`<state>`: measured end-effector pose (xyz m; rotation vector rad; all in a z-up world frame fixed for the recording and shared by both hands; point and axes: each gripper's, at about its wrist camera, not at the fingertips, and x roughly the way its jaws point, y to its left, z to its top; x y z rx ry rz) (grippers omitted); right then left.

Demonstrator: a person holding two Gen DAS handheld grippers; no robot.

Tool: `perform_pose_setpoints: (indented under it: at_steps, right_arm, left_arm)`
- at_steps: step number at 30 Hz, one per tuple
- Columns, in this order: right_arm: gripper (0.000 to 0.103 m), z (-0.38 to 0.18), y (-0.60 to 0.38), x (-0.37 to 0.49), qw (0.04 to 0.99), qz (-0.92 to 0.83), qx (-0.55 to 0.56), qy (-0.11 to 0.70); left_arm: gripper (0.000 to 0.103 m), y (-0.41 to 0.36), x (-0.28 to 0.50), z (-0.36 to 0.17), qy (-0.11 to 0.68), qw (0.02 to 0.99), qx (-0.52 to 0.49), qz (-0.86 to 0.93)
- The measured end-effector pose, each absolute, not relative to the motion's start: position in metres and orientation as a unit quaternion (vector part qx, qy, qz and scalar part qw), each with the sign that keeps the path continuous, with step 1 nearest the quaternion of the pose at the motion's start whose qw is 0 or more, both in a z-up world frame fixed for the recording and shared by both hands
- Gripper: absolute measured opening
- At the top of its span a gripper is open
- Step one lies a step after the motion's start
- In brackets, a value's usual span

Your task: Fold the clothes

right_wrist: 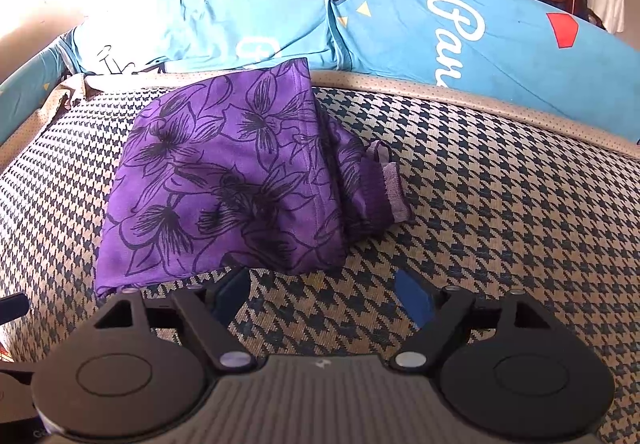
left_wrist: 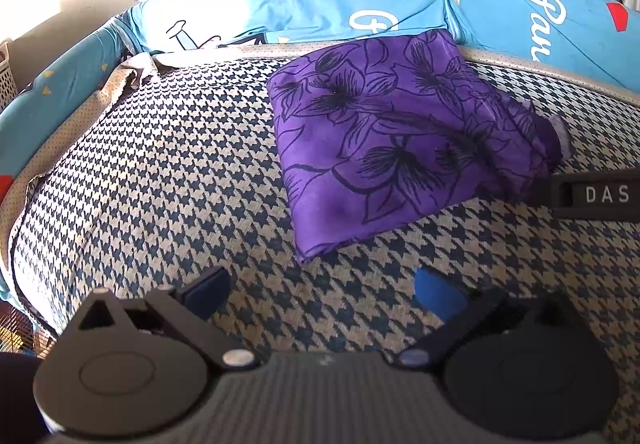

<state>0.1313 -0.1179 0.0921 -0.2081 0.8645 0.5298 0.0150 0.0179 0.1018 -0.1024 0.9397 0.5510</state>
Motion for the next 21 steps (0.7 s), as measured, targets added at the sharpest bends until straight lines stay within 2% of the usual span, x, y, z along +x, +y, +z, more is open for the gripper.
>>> perform_pose_setpoints:
  at_steps: [21]
  right_arm:
    - [0.081,0.0944,-0.1258,0.1341,0.873,0.246,-0.098,0.411]
  left_arm:
    - [0.103,0.0137,0.0158,0.1030,0.452,0.850,-0.054,0.264]
